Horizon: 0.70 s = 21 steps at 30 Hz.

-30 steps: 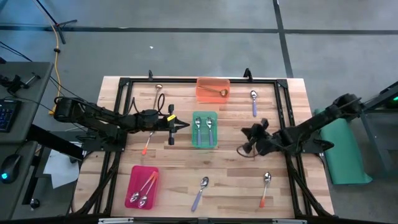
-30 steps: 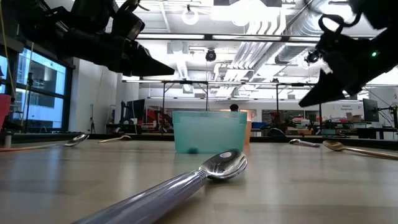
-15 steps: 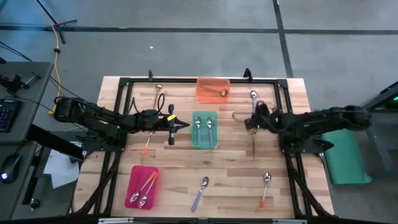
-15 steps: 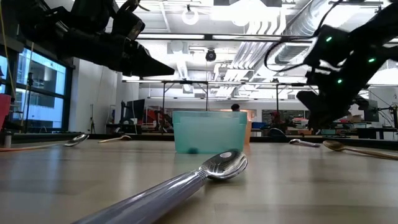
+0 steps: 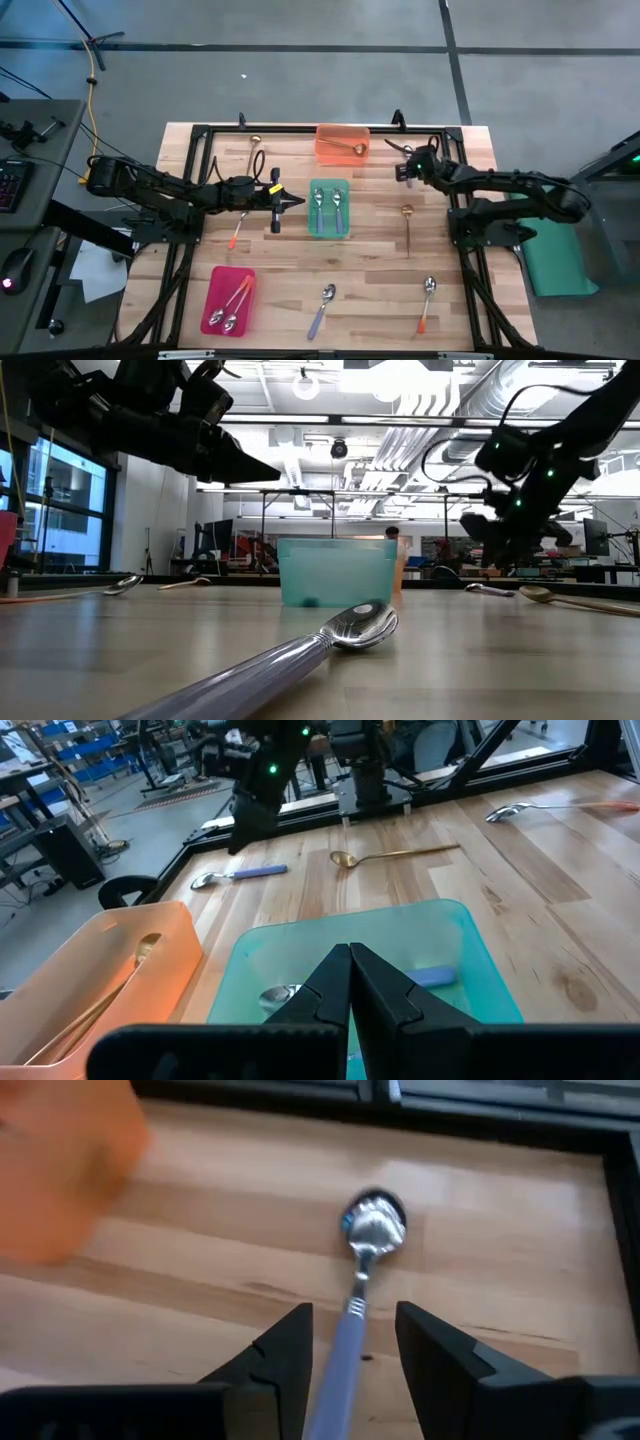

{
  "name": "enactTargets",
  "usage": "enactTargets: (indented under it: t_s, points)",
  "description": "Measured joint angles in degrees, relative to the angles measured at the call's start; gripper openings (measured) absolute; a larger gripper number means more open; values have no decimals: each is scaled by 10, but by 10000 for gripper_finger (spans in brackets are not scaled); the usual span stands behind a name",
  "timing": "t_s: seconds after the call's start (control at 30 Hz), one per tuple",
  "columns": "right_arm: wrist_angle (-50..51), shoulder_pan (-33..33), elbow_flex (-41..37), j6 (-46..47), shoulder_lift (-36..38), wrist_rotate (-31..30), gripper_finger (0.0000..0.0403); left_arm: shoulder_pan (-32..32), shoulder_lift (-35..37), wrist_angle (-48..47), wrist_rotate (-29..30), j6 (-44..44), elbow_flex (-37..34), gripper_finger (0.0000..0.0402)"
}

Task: Sort silverware by color (type)
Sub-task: Put the purple spoon into the green bin

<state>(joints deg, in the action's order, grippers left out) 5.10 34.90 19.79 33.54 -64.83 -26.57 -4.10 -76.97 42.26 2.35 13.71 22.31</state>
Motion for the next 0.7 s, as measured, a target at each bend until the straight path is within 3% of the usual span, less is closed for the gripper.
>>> enactTargets:
  t_s: [0.37,0.7]
  points:
    - [-61,27,1,-10,-116,12,131,0,0,0,0,0,0,0]
    - [-96,26,2,-10,-166,38,127,0,0,-4,0,0,0,0]
